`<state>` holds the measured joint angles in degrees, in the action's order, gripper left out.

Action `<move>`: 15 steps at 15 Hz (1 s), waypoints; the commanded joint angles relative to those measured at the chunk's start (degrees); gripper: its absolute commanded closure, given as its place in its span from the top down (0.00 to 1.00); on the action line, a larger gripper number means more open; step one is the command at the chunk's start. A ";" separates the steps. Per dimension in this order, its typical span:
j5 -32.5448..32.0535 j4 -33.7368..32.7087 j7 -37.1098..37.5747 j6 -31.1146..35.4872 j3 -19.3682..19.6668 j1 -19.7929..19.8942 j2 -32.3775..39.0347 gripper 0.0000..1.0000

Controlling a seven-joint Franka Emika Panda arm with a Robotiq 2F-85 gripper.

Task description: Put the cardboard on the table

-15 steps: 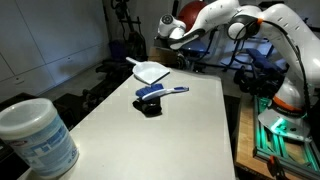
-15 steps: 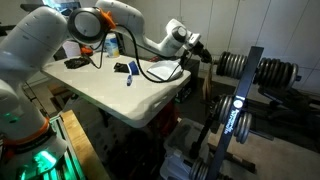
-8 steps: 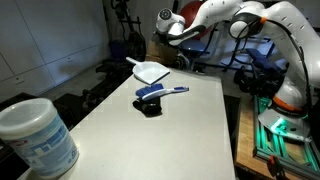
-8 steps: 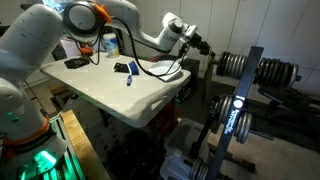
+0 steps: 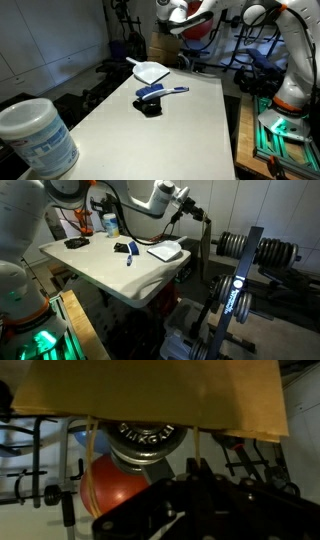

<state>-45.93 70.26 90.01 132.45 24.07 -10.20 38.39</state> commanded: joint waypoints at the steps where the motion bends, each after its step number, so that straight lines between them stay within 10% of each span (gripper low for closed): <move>1: -2.14 9.28 -1.34 -8.76 -4.01 -1.69 -11.02 0.01; 14: 5.98 30.63 -28.31 -19.38 -18.62 6.22 -40.43 0.01; 15: 5.17 24.25 -25.63 -19.94 -18.93 6.66 -35.55 0.03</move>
<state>-40.72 94.83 64.42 112.77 7.31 -5.64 2.70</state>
